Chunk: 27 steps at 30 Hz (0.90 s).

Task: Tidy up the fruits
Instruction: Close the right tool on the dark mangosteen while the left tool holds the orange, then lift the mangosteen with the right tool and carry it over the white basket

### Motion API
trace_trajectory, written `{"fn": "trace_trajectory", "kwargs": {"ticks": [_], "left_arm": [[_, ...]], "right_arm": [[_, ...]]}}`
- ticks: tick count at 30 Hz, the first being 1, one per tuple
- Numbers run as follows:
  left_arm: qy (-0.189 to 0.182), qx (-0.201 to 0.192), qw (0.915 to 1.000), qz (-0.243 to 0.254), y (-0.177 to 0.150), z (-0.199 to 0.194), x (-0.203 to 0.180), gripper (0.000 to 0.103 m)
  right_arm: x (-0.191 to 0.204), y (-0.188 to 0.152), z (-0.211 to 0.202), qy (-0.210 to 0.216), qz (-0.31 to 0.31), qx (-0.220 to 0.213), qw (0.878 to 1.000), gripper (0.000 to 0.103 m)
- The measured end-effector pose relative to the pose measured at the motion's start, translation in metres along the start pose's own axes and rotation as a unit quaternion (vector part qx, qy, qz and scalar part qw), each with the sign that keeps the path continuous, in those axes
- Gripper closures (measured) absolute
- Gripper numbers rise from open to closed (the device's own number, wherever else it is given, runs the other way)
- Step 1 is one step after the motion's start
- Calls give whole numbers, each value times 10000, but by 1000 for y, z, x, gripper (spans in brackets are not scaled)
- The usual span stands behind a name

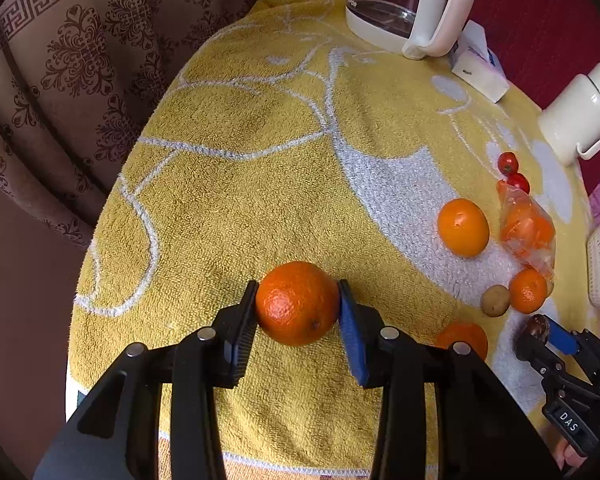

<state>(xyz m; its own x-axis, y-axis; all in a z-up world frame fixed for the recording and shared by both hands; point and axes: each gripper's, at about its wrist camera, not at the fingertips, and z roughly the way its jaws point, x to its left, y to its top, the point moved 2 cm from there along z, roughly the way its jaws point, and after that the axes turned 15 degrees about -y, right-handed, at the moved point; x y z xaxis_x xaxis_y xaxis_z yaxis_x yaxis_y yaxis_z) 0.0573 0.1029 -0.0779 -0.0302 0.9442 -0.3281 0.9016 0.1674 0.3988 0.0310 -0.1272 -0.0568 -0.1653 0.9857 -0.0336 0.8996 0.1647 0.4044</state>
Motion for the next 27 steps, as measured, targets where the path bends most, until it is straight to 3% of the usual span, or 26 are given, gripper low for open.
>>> {"fn": "trace_trajectory", "kwargs": {"ticks": [14, 27], "left_arm": [[205, -284, 9993, 139, -5, -37, -21, 64], [328, -773, 9962, 242, -34, -97, -65, 64]], "right_arm": [[-10, 2, -36, 346, -3, -368, 9987, 59], [-31, 2, -77, 747, -35, -660, 9950, 59]]}}
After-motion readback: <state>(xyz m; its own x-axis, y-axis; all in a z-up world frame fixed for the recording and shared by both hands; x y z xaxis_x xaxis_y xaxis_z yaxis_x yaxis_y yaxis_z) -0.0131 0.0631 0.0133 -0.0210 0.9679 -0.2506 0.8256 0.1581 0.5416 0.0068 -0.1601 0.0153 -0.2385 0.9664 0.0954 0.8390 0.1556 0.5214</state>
